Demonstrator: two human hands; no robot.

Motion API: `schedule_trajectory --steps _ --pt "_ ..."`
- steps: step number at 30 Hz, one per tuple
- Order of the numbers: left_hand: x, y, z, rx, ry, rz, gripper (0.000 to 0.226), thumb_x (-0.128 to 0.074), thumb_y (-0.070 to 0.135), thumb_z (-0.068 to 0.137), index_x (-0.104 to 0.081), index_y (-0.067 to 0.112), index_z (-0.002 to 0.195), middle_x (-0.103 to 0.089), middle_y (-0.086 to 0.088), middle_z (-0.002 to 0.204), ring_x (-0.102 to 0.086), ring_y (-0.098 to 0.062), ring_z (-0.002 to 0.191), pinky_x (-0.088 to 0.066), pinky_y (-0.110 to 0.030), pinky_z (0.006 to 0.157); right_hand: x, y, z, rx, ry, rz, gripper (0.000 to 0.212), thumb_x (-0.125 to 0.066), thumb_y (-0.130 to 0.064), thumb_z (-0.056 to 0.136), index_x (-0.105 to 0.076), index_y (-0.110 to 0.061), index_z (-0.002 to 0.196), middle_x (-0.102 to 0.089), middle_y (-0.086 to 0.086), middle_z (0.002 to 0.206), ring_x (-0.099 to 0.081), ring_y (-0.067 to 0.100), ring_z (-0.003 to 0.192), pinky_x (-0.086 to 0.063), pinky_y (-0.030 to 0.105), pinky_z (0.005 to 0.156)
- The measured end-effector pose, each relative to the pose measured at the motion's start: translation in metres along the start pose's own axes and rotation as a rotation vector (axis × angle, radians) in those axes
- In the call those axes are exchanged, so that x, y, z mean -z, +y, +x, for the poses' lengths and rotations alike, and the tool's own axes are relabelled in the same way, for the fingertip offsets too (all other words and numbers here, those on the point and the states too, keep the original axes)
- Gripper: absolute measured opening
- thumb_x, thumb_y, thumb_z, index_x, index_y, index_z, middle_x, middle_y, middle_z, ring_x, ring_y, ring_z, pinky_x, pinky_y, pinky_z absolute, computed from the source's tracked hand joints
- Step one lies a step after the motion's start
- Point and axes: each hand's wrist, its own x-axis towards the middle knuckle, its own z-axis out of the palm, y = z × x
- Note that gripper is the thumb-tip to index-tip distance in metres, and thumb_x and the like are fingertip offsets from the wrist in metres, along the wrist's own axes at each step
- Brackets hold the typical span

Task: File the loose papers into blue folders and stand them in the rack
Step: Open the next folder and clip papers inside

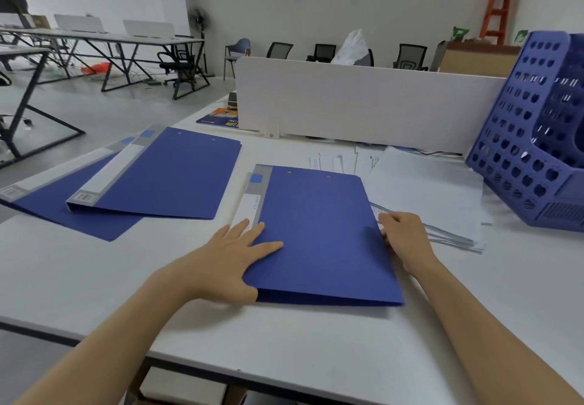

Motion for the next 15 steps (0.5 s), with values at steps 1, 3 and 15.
schedule_trajectory --steps 1,3,15 --pt "-0.001 -0.002 0.001 0.006 0.034 0.071 0.082 -0.030 0.046 0.070 0.002 0.041 0.145 0.015 0.003 0.157 0.015 -0.018 0.144 0.008 -0.035 0.116 -0.001 0.000 -0.001 0.039 0.020 -0.049 0.027 -0.042 -0.010 0.086 -0.034 -0.009 0.060 -0.043 0.018 0.064 -0.035 0.024 0.057 -0.029 0.030 0.055" --pt "-0.006 -0.005 0.004 0.011 0.108 0.222 0.081 -0.015 0.047 0.068 0.002 0.035 0.147 0.008 -0.001 0.158 0.007 -0.019 0.145 0.009 -0.036 0.116 -0.002 0.000 -0.003 0.094 0.045 -0.120 0.027 -0.040 -0.009 0.088 -0.038 -0.006 0.061 -0.057 0.029 0.071 -0.045 0.028 0.051 -0.035 0.029 0.052" --pt "-0.040 -0.010 0.023 0.019 0.631 0.372 0.053 -0.076 0.033 0.045 -0.072 0.011 0.093 -0.072 -0.016 0.088 -0.070 -0.030 0.073 -0.057 -0.034 0.060 -0.007 0.001 -0.005 0.221 0.083 -0.227 0.027 -0.037 -0.002 0.091 -0.062 0.003 0.100 -0.062 0.013 0.085 -0.062 0.033 0.081 -0.052 0.041 0.080"
